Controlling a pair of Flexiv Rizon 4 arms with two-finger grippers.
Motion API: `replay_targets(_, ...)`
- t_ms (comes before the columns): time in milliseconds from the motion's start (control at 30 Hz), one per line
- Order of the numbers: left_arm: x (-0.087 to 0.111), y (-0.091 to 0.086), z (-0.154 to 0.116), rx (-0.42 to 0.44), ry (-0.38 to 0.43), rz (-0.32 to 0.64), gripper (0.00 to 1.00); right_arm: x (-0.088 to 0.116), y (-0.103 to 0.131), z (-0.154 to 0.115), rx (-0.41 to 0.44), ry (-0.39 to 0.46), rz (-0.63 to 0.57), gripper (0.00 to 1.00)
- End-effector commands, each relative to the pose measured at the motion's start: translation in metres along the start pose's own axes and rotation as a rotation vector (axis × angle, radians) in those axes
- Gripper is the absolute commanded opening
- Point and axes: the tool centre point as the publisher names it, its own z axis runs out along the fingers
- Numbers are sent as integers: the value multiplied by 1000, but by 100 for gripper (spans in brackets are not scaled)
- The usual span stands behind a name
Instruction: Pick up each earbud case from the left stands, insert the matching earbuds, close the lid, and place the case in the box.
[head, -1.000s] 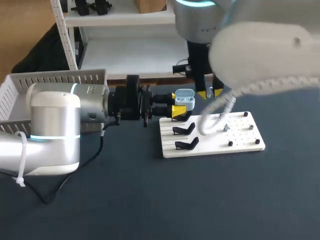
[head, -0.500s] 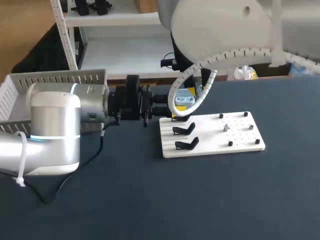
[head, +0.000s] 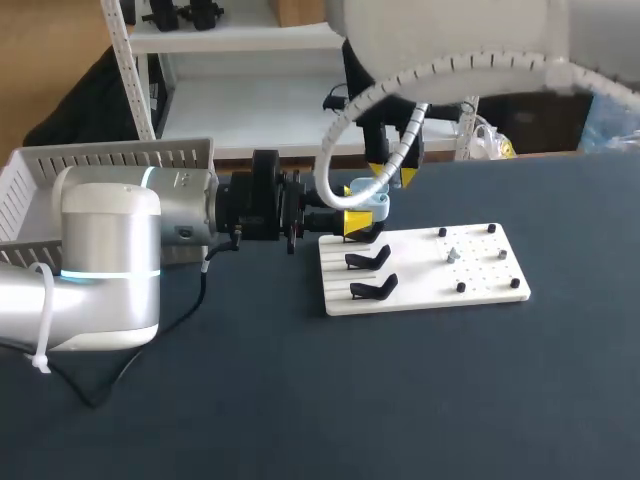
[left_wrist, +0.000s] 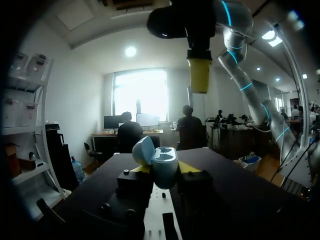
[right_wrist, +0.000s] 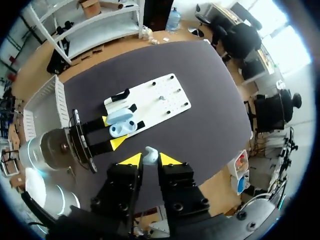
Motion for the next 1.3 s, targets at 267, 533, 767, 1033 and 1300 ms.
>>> replay_targets(267, 1, 0, 0, -1, -3, 2, 0, -5, 15, 6, 15, 31, 85, 0)
replay_targets(533, 1, 0, 0, -1, -3, 2, 0, -5, 16, 6, 16, 27, 85, 0)
replay_targets(767, 1, 0, 0, -1, -3, 2, 0, -7, 27, 7, 50, -12, 82, 0)
replay_targets(1033, 1, 0, 0, -1, -3, 2, 0, -10, 33, 12, 83, -20, 118, 0)
replay_targets(1300, 1, 0, 0, -1, -3, 2, 0, -14, 31, 21, 109, -8, 158, 0)
